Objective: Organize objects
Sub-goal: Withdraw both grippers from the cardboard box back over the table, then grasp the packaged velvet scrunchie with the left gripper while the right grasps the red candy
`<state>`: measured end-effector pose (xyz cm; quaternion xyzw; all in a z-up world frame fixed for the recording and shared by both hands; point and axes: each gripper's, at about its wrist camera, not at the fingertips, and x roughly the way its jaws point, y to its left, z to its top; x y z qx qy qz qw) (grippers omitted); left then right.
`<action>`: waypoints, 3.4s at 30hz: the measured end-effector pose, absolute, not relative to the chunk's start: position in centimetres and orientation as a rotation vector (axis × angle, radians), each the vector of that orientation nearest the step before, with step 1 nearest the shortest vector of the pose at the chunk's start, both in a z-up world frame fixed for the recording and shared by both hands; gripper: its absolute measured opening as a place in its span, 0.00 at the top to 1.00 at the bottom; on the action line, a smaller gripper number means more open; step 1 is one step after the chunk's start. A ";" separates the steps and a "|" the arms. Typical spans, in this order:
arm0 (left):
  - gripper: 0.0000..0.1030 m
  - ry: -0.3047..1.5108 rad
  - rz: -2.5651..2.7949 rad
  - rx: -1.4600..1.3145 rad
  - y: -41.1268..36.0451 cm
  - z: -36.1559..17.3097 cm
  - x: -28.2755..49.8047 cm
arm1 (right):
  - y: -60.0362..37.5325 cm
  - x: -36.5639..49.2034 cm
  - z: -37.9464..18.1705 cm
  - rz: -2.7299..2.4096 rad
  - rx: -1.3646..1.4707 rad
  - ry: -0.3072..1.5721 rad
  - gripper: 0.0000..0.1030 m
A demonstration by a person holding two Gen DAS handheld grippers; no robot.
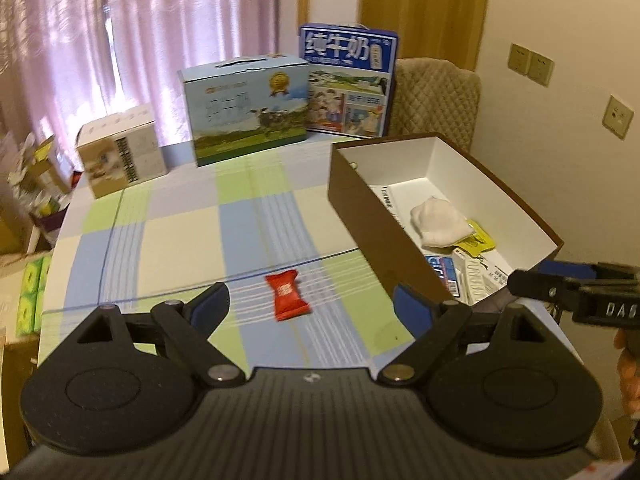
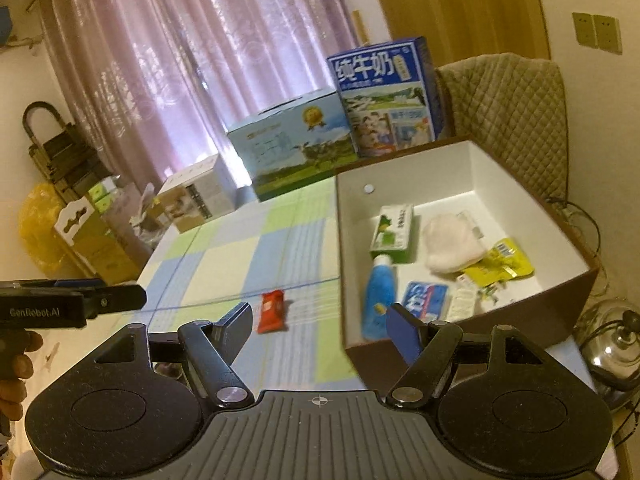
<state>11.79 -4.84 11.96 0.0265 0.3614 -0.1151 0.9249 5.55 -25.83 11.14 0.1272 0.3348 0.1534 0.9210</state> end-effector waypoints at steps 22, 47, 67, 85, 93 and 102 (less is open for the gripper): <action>0.13 0.839 -0.028 -0.012 1.0 5.3 8.7 | -18.6 7.4 4.1 0.405 0.166 0.833 0.31; 0.13 0.926 0.058 -0.005 4.4 -1.0 14.1 | -13.7 14.4 -1.2 0.444 0.102 0.812 0.31; 0.22 0.942 0.001 0.029 4.6 -5.7 16.8 | -13.9 15.9 -3.9 0.404 0.095 0.856 0.31; 0.69 0.965 0.007 0.028 4.6 -6.2 18.2 | -11.0 19.1 -5.6 0.401 0.018 0.827 0.31; 0.69 0.953 0.051 -0.011 5.8 -6.4 20.6 | -9.9 21.7 -6.0 0.355 -0.010 0.804 0.32; 0.68 0.948 0.062 -0.025 6.1 -6.6 21.2 | -9.0 23.4 -7.2 0.368 -0.084 0.772 0.58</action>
